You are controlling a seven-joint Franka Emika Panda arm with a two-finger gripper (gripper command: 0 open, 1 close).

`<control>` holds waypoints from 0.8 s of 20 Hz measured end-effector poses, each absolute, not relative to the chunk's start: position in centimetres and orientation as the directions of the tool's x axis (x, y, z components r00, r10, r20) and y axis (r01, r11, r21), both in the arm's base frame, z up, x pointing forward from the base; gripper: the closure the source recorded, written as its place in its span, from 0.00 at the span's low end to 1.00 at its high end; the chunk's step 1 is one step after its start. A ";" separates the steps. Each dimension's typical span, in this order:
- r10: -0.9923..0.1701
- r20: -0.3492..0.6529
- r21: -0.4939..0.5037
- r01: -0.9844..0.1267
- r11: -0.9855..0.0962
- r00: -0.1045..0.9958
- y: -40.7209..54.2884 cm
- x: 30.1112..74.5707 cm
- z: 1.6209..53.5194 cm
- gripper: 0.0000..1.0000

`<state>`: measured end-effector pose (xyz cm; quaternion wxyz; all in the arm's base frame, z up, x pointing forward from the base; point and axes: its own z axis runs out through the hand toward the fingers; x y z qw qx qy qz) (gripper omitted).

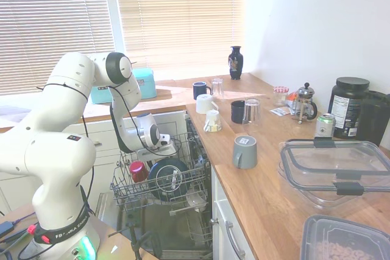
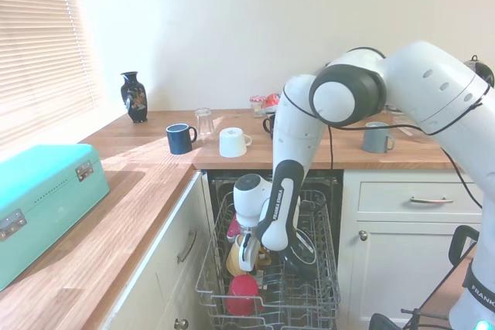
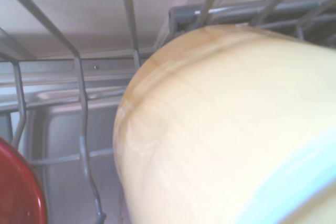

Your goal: Transfer the yellow mug from the dishwasher to the counter

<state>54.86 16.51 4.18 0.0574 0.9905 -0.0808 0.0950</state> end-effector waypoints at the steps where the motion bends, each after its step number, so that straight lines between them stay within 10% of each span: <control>1: -0.146 0.195 0.098 -0.167 -0.981 0.970 16.6 54.8 4.2 0.00; 4: -0.131 0.190 0.101 -0.152 -0.983 0.973 16.6 54.8 4.1 0.00; 5: -0.127 0.188 0.100 -0.148 -0.984 0.974 16.6 54.8 4.0 1.00; 16: -0.141 0.181 0.095 -0.160 -0.983 0.973 16.1 55.0 3.9 1.00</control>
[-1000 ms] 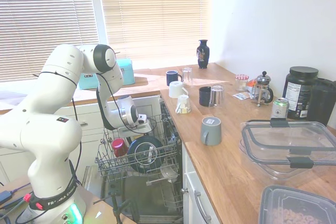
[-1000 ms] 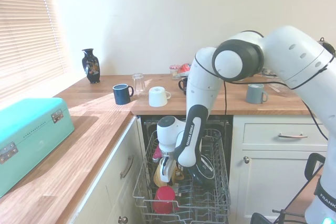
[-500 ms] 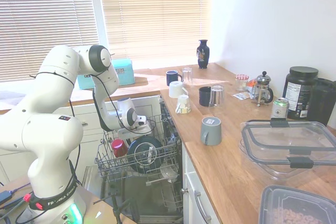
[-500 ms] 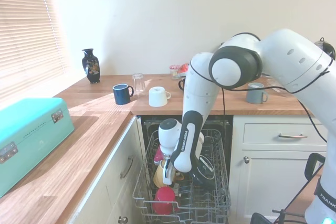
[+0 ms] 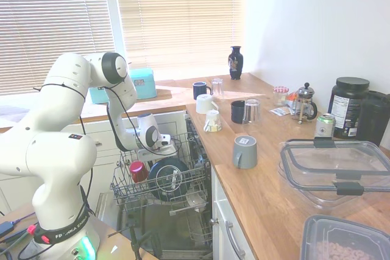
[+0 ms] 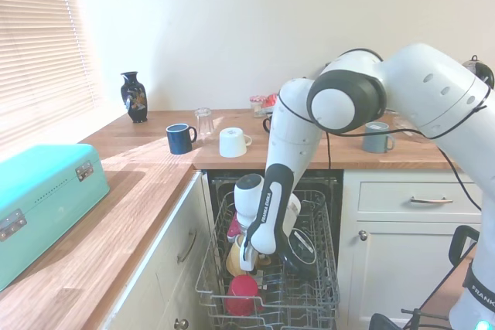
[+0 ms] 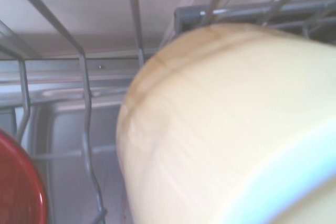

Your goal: Transfer the yellow mug from the dishwasher to the counter

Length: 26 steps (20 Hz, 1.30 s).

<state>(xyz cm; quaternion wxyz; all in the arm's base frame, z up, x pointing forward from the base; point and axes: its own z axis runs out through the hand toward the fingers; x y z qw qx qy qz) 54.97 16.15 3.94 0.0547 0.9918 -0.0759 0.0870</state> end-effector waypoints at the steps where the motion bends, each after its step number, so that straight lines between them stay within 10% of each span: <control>1: -0.142 0.177 0.097 -0.161 -0.982 0.974 16.1 54.9 3.8 1.00; 26: -0.194 0.163 0.071 -0.208 -0.976 0.967 15.2 54.5 3.5 1.00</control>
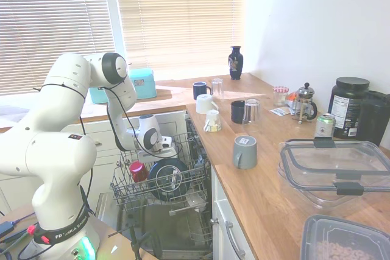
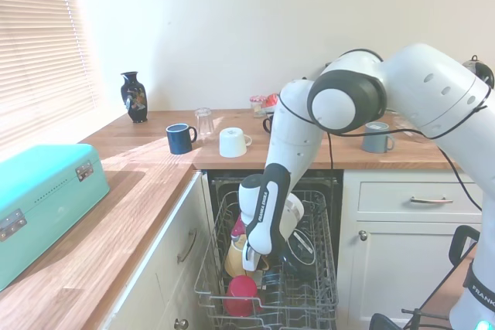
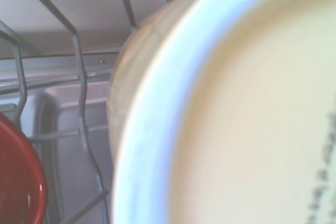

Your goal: Transfer the yellow mug from the dishwasher to the counter

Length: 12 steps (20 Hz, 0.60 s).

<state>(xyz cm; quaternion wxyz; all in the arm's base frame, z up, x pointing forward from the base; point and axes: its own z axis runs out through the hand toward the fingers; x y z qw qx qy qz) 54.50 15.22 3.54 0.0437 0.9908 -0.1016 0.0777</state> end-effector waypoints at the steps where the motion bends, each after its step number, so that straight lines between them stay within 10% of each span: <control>1: -0.195 0.163 0.070 -0.208 -0.975 0.967 15.2 54.5 3.6 1.00; 12: -0.193 0.186 0.078 -0.210 -0.975 0.964 15.0 54.3 6.8 1.00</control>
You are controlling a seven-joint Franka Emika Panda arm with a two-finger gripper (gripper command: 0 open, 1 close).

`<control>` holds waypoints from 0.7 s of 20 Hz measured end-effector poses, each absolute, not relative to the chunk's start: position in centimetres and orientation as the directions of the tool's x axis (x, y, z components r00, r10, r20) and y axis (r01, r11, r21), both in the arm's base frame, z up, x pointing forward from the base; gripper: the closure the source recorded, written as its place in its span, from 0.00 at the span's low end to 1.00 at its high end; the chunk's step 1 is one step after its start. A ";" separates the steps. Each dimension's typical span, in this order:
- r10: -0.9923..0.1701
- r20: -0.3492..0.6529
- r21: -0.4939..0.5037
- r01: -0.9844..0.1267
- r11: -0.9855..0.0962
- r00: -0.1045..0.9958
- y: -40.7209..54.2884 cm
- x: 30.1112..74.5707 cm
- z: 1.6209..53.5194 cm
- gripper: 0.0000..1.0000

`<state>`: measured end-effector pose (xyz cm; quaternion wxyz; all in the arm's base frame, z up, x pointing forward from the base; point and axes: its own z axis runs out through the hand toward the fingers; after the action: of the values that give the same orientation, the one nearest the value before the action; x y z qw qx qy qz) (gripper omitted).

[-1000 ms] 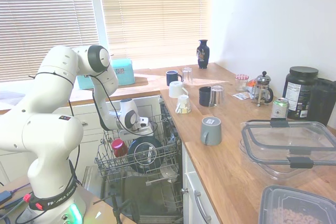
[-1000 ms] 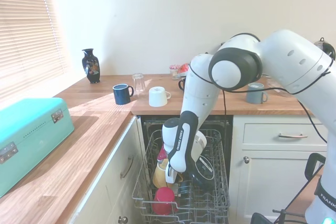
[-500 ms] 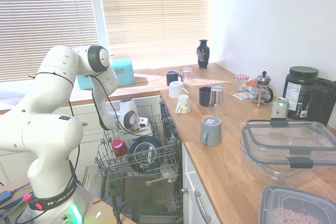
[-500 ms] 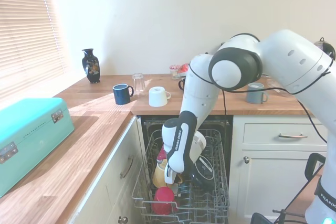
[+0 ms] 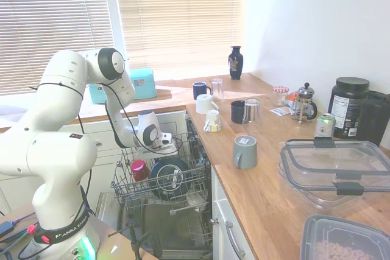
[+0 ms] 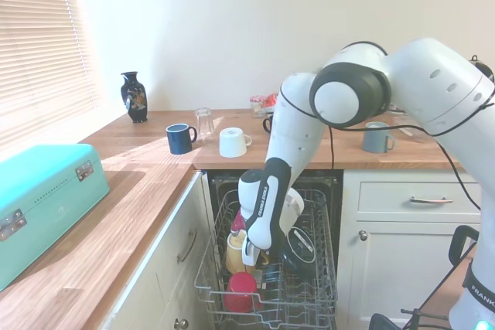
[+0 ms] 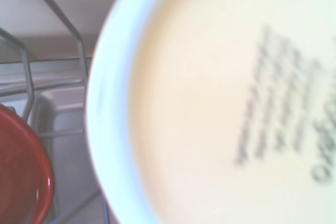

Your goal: Transfer the yellow mug from the dishwasher to the counter

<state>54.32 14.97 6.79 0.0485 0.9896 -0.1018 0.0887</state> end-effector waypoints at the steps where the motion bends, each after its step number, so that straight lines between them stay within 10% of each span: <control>1: -0.193 0.191 0.077 -0.211 -0.974 0.962 14.9 54.3 7.5 1.00; 14: -0.209 0.264 0.085 -0.238 -0.967 0.942 15.1 53.7 17.0 1.00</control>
<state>53.74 15.10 16.95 0.0578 0.9836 -0.1137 0.1273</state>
